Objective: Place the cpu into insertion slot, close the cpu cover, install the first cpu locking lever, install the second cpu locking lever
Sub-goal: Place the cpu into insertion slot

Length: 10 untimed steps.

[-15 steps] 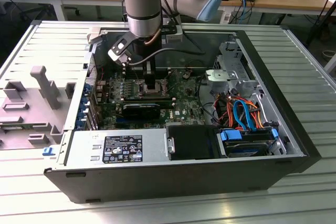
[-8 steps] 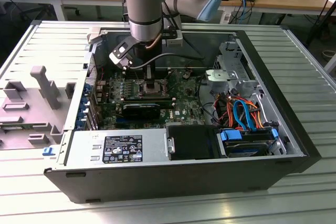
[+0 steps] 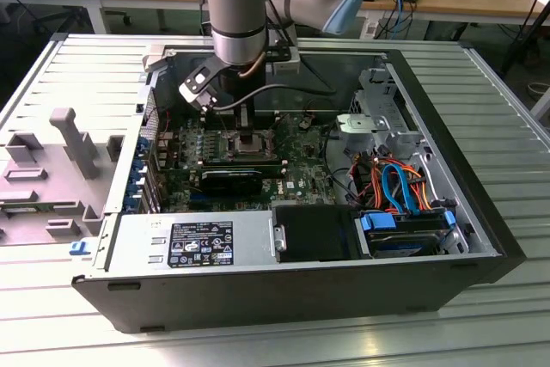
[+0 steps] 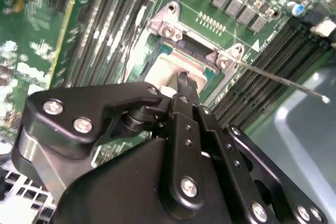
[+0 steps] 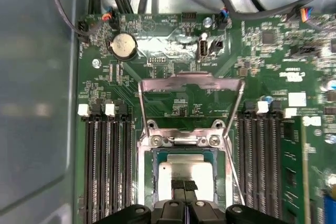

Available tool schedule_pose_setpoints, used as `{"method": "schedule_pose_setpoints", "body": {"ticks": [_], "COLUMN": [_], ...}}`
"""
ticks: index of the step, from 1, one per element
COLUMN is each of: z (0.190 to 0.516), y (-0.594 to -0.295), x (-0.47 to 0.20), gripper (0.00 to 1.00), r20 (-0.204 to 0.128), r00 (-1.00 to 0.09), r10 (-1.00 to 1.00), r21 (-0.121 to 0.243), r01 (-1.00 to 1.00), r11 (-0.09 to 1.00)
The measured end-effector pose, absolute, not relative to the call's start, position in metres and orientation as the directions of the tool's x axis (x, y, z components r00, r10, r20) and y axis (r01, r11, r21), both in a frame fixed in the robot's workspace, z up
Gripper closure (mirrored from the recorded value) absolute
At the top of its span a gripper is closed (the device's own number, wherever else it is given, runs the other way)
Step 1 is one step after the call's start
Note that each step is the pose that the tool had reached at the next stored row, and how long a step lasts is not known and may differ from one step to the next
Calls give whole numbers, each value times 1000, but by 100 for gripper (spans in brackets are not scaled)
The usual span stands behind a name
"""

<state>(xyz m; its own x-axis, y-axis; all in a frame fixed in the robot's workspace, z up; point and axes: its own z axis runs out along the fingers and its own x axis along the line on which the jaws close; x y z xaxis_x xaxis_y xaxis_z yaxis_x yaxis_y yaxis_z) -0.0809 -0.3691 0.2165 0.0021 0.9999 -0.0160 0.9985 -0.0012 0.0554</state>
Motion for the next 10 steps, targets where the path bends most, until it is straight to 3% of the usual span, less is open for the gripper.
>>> {"method": "schedule_pose_setpoints", "body": {"ticks": [5,10], "z": [220,220], "y": [-369,-369], "x": [-74,-69], "gripper": [89,89], "r20": [-23,-55], "r00": [-7,-28], "r10": [1000,998], "r21": [35,-10], "r01": [999,1000], "r11": [8,27]}}
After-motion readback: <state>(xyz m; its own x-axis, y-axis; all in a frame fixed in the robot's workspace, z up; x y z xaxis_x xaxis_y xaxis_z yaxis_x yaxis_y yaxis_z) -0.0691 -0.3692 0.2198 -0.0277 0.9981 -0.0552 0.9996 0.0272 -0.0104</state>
